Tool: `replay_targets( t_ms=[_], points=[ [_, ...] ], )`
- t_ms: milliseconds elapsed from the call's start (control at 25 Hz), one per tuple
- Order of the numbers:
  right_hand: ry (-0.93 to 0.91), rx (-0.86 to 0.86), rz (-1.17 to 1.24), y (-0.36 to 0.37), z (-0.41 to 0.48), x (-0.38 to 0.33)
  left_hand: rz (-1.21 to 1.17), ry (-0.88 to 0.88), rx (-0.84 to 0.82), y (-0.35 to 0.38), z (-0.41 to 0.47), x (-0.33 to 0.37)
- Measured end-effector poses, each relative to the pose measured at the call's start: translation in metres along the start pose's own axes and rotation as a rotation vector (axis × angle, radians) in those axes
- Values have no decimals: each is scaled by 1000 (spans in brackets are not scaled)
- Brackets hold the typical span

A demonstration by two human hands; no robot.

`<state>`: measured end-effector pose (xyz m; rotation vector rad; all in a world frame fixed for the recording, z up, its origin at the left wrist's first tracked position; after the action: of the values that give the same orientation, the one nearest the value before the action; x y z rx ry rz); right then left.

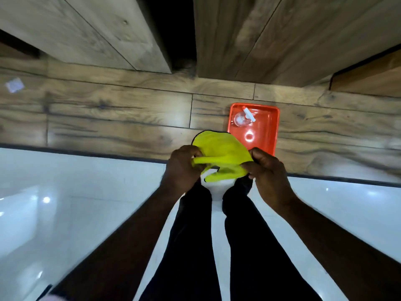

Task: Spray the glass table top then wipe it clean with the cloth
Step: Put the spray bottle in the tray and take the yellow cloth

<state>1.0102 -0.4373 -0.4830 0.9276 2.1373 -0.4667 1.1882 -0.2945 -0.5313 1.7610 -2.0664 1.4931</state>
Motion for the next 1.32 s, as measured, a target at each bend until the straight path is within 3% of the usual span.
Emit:
replay_targets(
  t_ms=[120, 280, 400, 480, 680, 840, 960, 1120, 1240, 1320],
  points=[
    [-85, 10, -204, -18, -44, -45, -41, -55, 41, -78, -55, 18],
    [-320, -70, -680, -6, -94, -110, -132, 58, 188, -182, -139, 87],
    [-562, -406, -670, 65, -137, -168, -38, 215, 128, -213, -195, 151],
    [-654, -652, -611, 111, -163, -200, -126, 217, 147, -218, -229, 171],
    [-811, -958, -496, 179, -253, -239, -443, -95, 603, -240, -363, 126],
    [-893, -1126, -430, 241, -344, -248, -471, -238, 716, -204, -488, 65],
    [-842, -1312, -414, 301, -415, -248, -577, -408, 1082, -177, -586, 11],
    [-853, -1499, -492, 378, -500, -212, -788, -444, 1535, -157, -694, -40],
    [-850, -1651, -503, 437, -575, -156, -761, -544, 1853, -138, -779, -84],
    [-857, -1747, -516, 473, -626, -118, -652, -629, 1953, -129, -838, -112]
  ],
)
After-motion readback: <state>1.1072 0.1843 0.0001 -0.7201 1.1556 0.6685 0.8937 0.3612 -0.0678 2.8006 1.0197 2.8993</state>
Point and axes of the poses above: each hand's wrist, its own z-axis towards the middle knuckle, its own y-axis out of the palm, x = y × z, the point moved 6 cm from there along z, towards the middle knuckle, and after that the axes turned 10 degrees about z, right-handed, at the moved point
